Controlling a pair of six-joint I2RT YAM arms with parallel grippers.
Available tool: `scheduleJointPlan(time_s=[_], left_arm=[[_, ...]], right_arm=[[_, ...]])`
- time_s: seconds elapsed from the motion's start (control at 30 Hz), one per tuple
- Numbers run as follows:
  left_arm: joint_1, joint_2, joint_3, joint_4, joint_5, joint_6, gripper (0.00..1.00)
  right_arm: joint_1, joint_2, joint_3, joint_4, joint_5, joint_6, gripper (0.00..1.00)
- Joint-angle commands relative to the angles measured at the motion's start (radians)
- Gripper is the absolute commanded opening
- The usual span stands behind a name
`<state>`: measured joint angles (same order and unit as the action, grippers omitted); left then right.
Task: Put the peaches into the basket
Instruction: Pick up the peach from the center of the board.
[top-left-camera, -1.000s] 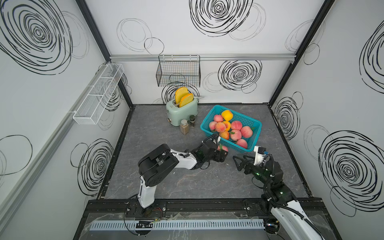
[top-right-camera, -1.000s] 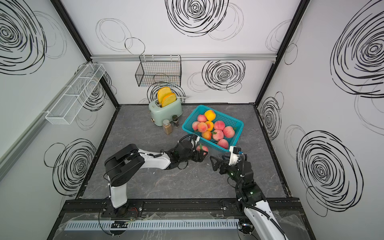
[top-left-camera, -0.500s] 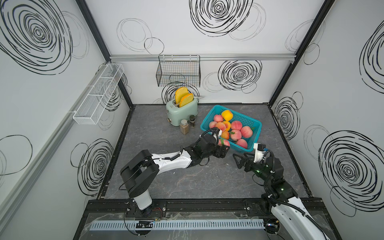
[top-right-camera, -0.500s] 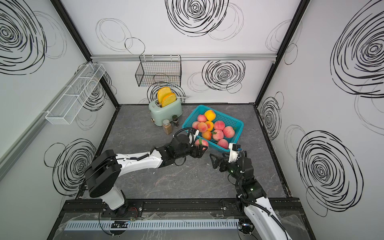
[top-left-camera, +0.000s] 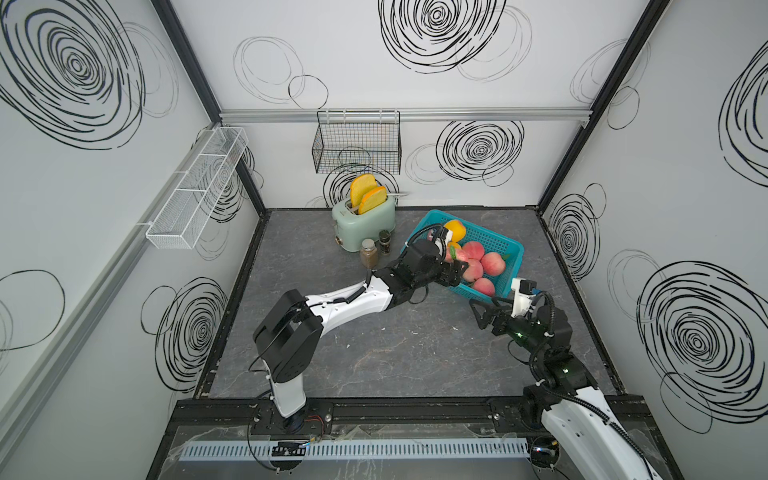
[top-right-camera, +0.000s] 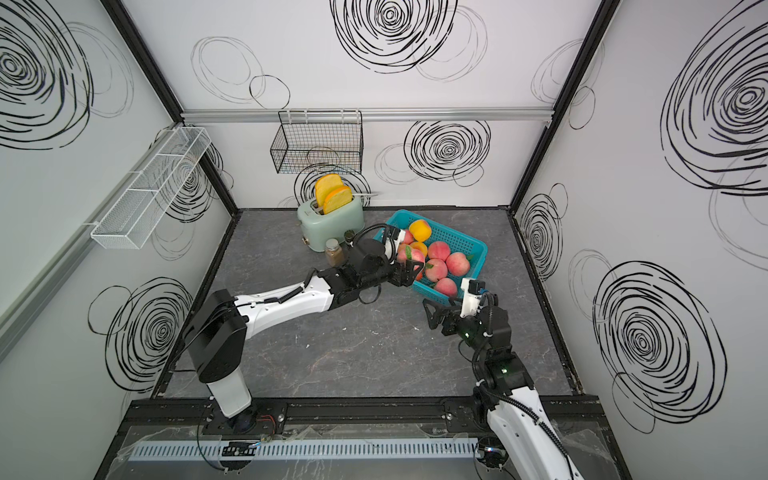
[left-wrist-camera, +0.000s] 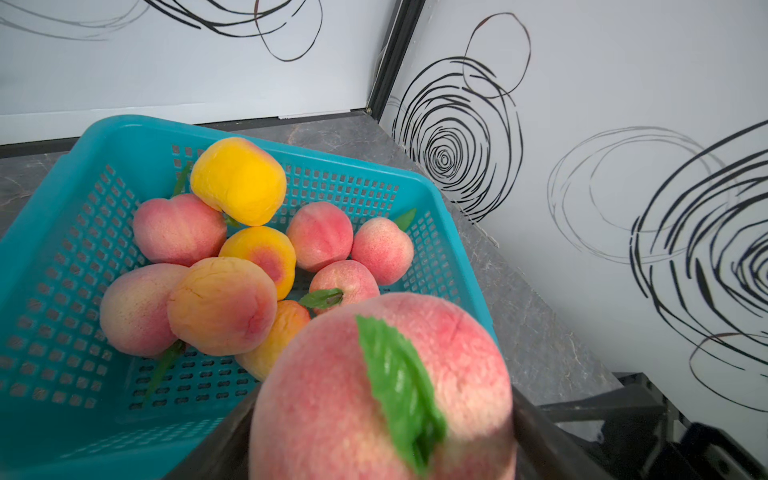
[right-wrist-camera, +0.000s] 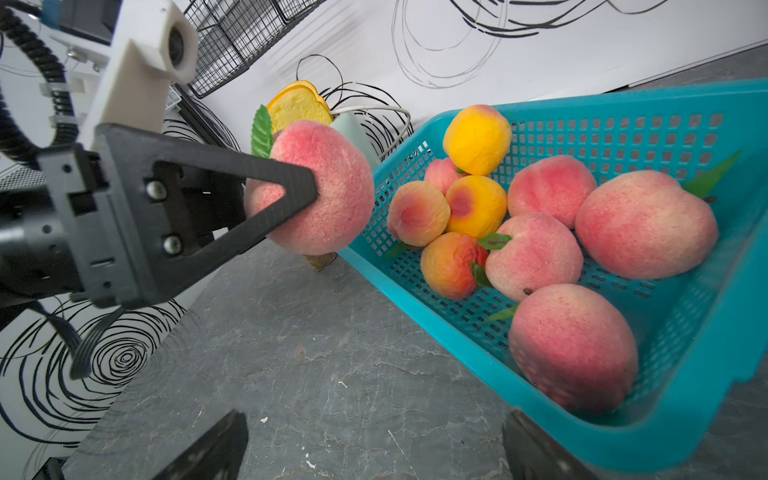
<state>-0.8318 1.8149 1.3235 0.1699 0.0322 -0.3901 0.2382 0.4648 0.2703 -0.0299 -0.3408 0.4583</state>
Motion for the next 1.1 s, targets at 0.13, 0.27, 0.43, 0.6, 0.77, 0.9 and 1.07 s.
scheduleJointPlan(time_s=[0.13,0.27,0.43,0.6,0.77,0.9,1.07], left_arm=[[0.056,0.056,0.051,-0.006,-0.027,0.058,0.78],[0.077,0.070,0.054,-0.030,-0.059,0.076,0.78],[0.102,0.081,0.043,-0.024,-0.079,0.086,0.78],[0.119,0.102,0.046,-0.021,-0.106,0.098,0.78],[0.135,0.118,0.042,-0.012,-0.129,0.106,0.78],[0.148,0.125,0.028,0.014,-0.124,0.099,0.78],[0.154,0.141,0.025,0.035,-0.129,0.099,0.78]], right_arm=[[-0.037,0.018,0.020,0.040,-0.047,-0.021,0.99],[-0.045,0.032,0.017,0.050,-0.058,-0.026,0.99],[-0.048,0.037,0.010,0.051,-0.055,-0.033,0.99],[-0.051,0.050,0.010,0.051,-0.056,-0.045,0.99],[-0.053,0.069,0.009,0.063,-0.064,-0.047,0.99],[-0.053,0.091,0.014,0.065,-0.061,-0.062,0.99],[-0.053,0.107,0.018,0.066,-0.061,-0.071,0.99]])
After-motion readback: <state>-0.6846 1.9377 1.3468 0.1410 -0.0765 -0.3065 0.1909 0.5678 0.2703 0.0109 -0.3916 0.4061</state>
